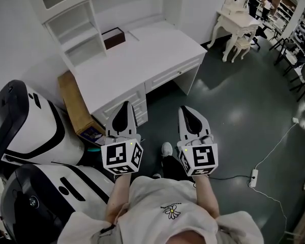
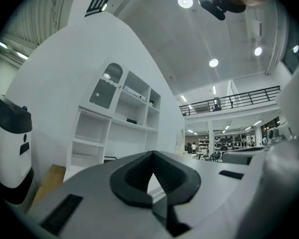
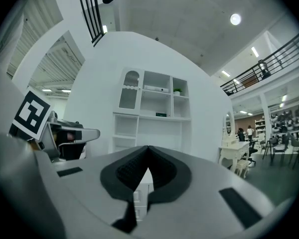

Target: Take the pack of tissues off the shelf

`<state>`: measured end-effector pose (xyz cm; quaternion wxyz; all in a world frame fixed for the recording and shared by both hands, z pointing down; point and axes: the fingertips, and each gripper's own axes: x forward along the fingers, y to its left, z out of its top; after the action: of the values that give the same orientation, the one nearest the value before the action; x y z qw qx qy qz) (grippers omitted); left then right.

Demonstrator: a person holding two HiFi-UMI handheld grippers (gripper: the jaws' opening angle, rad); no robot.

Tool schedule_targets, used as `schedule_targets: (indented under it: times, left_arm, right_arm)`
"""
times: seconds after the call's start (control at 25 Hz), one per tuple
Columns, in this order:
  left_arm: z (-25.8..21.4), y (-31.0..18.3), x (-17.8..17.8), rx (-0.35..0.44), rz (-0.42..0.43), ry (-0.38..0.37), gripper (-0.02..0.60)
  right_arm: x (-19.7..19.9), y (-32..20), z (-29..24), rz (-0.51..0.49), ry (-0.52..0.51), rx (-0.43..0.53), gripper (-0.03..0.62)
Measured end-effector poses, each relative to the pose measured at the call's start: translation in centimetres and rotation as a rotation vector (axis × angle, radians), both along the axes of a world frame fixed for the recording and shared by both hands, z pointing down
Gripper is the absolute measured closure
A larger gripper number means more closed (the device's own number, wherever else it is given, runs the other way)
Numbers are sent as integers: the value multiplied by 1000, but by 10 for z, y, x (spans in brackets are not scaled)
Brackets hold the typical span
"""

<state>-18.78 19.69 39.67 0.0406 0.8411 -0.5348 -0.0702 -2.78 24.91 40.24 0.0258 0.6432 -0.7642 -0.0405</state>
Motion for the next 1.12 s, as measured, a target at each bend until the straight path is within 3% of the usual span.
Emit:
schedule_targets:
  times: [0.32, 0.52, 0.84, 1.12]
  left_arm:
    - [2, -59, 21, 62, -17, -20, 581]
    - [-5, -119, 33, 71, -53, -33, 581]
    - [-5, -261, 56, 22, -146, -15, 581]
    - [-16, -387, 87, 25, -205, -2, 581]
  right_arm:
    - [13, -74, -2, -59, -2, 81, 591]
    - [27, -152, 8, -109, -10, 53, 591]
    - [65, -294, 2, -172, 6, 19, 591]
    - [98, -425, -9, -237, 32, 13, 591]
